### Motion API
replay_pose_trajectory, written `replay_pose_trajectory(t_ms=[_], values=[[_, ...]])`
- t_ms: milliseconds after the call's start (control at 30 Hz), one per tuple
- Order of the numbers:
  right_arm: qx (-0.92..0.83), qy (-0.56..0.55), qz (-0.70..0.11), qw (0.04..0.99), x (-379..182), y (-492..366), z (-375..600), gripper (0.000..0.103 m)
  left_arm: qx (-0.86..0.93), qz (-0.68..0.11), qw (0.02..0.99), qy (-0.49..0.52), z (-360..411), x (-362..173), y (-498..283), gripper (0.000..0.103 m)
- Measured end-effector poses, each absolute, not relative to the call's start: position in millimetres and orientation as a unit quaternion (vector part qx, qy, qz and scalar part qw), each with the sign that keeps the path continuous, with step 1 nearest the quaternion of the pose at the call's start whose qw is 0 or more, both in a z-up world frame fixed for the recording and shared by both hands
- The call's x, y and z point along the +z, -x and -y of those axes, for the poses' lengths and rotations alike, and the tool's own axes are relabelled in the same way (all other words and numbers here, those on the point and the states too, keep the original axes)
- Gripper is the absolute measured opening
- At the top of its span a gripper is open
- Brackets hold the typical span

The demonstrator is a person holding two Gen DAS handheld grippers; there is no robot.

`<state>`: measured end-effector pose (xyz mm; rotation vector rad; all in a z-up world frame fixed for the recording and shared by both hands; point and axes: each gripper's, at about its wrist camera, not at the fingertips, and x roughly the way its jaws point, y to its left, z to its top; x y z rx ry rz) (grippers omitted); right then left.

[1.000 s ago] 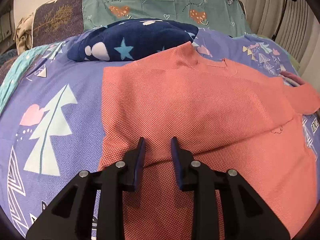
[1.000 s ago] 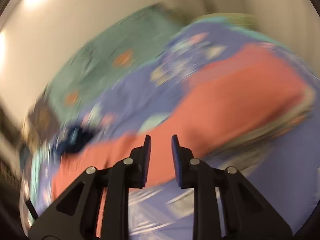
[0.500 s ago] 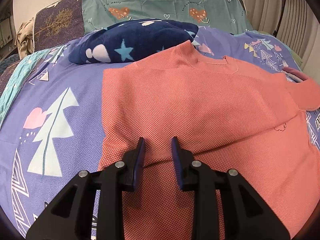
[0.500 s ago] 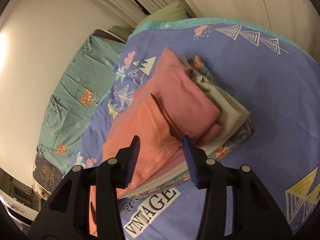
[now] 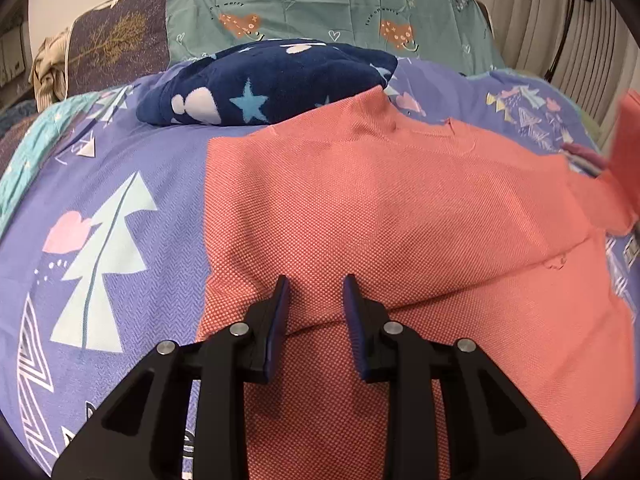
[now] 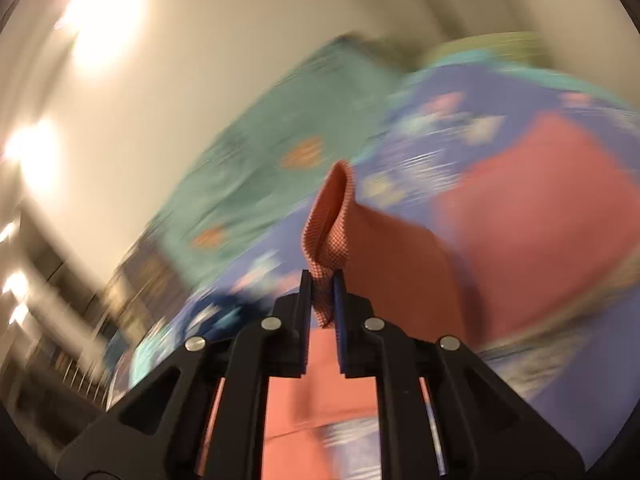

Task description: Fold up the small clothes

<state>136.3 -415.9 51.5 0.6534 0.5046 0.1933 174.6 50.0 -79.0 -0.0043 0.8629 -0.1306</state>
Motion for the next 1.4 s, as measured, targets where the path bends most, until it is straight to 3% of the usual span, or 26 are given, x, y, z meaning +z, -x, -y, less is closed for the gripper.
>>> replay_pose_trajectory(t_ms=[100,267,433,767,800,867,900,933,1233,1300,1333,1400], values=[[0.202,-0.283,-0.285,0.893,35.9,-158.4,323.8,0.01,-0.081,-0.415,0.906,0.035,-55.0,-72.7,-171.1,0.041],[0.263,-0.205,-0.393,0.857,-37.8,-177.7,217.7,0.01,-0.182,-0.415,0.882,0.131,-57.6,-62.2,-165.7,0.046],[0.252,-0.195,-0.447,0.836,-84.2,-178.6,209.4,0.011,-0.248,-0.428,0.846,0.199,-45.6,-64.7,-176.0,0.056],[0.263,-0.134,-0.436,0.85,-81.8,-152.2,195.0,0.022,-0.285,-0.472,0.81,0.201,30.2,-76.3,-214.3,0.068],[0.26,-0.127,-0.436,0.852,-82.7,-150.4,195.0,0.022,-0.278,-0.474,0.814,0.188,36.3,-77.4,-217.5,0.067],[0.255,-0.121,-0.435,0.855,-83.2,-147.1,198.1,0.022,-0.27,-0.473,0.821,0.17,43.5,-77.0,-219.3,0.05],[0.253,-0.12,-0.434,0.856,-82.3,-144.4,201.1,0.023,-0.273,-0.471,0.823,0.163,46.2,-76.2,-220.9,0.019],[0.251,-0.12,-0.431,0.859,-81.0,-141.2,206.2,0.025,-0.287,-0.475,0.815,0.165,50.3,-76.4,-223.2,0.004],[0.157,-0.197,-0.422,0.871,-89.0,-140.1,280.6,0.031,-0.293,-0.399,0.865,0.087,57.9,-19.7,-208.4,0.003],[0.151,-0.213,-0.422,0.868,-95.1,-139.3,289.7,0.03,-0.288,-0.397,0.867,0.084,52.6,-14.6,-206.2,0.009],[0.153,-0.217,-0.421,0.867,-97.7,-138.8,290.8,0.031,-0.273,-0.405,0.869,0.084,48.1,-17.9,-207.1,0.03],[0.154,-0.214,-0.416,0.871,-100.9,-136.4,289.7,0.031,-0.249,-0.415,0.871,0.085,37.1,-28.6,-206.9,0.055]])
